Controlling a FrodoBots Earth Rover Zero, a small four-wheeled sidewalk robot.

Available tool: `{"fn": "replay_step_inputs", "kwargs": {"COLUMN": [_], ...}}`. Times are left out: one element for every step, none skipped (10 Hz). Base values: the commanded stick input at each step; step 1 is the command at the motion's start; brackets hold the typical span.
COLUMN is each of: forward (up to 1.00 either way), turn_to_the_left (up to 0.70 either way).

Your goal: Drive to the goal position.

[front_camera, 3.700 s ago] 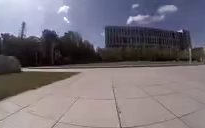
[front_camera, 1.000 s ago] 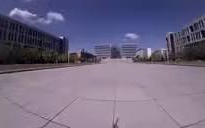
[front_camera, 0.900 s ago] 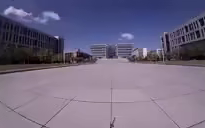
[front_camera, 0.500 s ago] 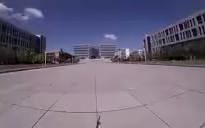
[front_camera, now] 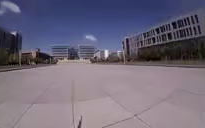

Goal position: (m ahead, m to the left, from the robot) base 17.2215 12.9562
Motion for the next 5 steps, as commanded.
{"fn": "replay_step_inputs", "kwargs": {"forward": [0.7,0.7,0.7,0.7,0.7], "turn_to_the_left": [-0.2,-0.04,0.0,0.0,0.0]}}
